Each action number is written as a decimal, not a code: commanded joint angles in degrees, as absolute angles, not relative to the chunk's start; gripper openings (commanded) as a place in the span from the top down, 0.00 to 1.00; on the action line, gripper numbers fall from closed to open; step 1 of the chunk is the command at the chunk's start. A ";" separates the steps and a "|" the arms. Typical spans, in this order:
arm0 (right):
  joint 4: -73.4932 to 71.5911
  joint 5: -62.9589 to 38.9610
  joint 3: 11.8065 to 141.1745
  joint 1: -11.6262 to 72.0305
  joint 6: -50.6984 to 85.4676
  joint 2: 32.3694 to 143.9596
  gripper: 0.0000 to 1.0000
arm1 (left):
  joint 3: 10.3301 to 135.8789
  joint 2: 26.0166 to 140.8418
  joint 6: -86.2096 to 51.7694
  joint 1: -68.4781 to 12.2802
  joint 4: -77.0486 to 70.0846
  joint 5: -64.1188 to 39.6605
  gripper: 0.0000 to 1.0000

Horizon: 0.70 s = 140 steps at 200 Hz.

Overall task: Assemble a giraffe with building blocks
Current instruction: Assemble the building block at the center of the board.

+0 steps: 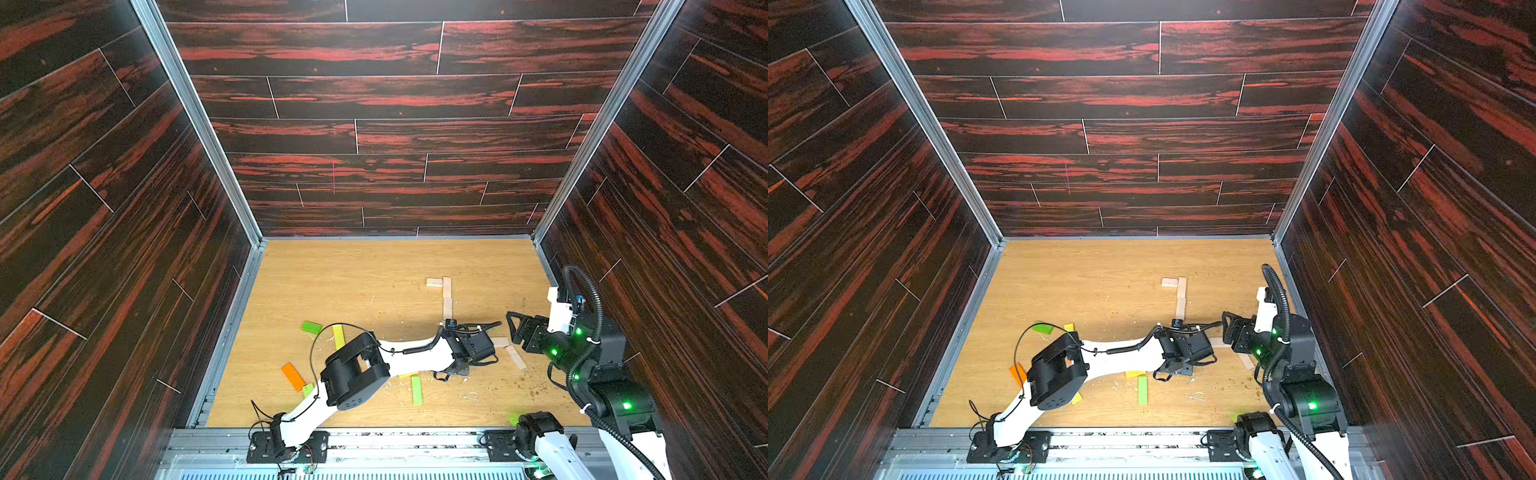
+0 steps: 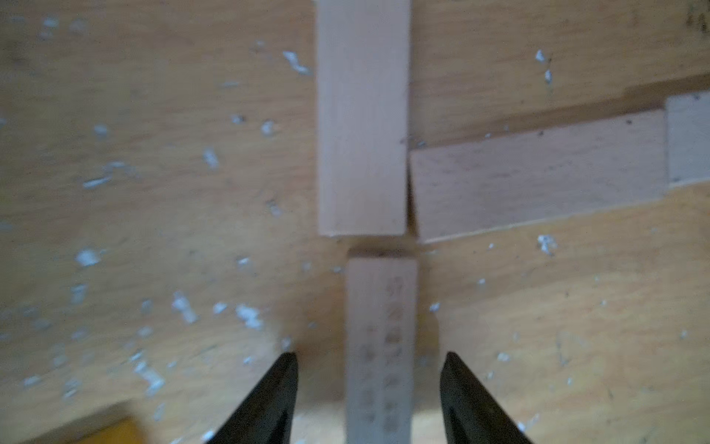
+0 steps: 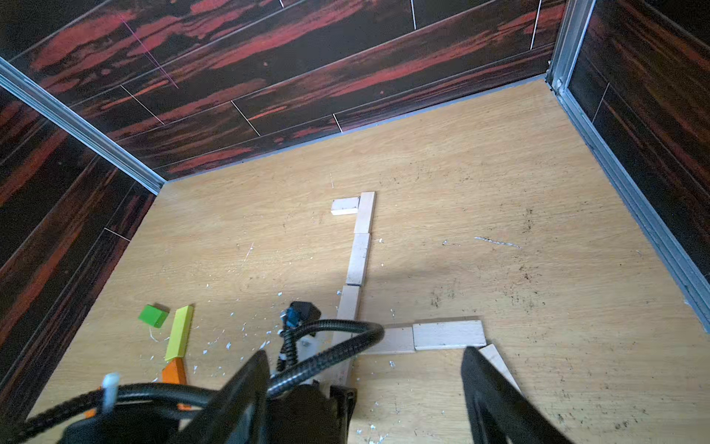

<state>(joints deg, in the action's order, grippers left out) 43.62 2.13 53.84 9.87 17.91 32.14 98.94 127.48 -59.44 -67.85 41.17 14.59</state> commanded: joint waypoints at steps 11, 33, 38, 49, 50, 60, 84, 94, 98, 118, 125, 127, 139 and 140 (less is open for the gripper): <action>44.38 2.02 56.03 10.02 17.98 32.59 0.21 | 95.75 117.79 -58.27 -68.34 40.16 16.57 0.32; 44.38 2.15 56.50 10.02 18.35 33.10 0.21 | 93.97 114.08 -56.81 -68.72 37.59 16.42 0.28; 44.41 2.25 56.60 10.02 18.41 33.17 0.21 | 93.87 113.38 -56.51 -68.78 37.68 16.71 0.27; 44.47 2.31 56.90 10.02 18.83 33.52 0.21 | 93.77 112.05 -55.96 -68.84 38.06 17.49 0.25; 44.47 2.30 56.93 10.02 18.86 33.55 0.21 | 93.73 111.92 -55.93 -68.83 38.10 17.53 0.25; 44.47 2.34 57.15 10.04 19.19 33.96 0.21 | 93.44 110.62 -55.53 -68.85 38.57 18.27 0.25; 44.30 2.29 57.59 10.02 19.86 34.61 0.21 | 90.96 107.03 -54.91 -68.51 38.39 20.82 0.24; 43.92 2.37 57.66 10.02 19.87 34.62 0.21 | 89.57 105.51 -54.68 -68.14 38.15 21.72 0.24; 43.67 2.37 57.55 10.05 19.86 34.52 0.21 | 88.95 104.85 -54.67 -67.95 38.00 22.07 0.24; 42.44 2.30 57.04 10.03 18.46 34.11 0.22 | 85.54 101.36 -54.41 -67.00 37.06 23.51 0.24; 42.11 2.35 56.91 10.02 17.84 34.10 0.23 | 84.27 100.66 -54.32 -66.74 36.63 24.25 0.24; 42.04 2.41 56.84 10.02 17.69 34.10 0.23 | 83.80 99.80 -54.36 -66.67 36.51 24.47 0.24; 41.83 2.80 56.78 10.02 17.36 34.34 0.23 | 81.39 96.92 -54.23 -66.03 35.73 25.86 0.24; 41.83 2.80 56.78 10.02 17.38 34.35 0.23 | 81.21 96.71 -54.19 -65.97 35.71 25.94 0.24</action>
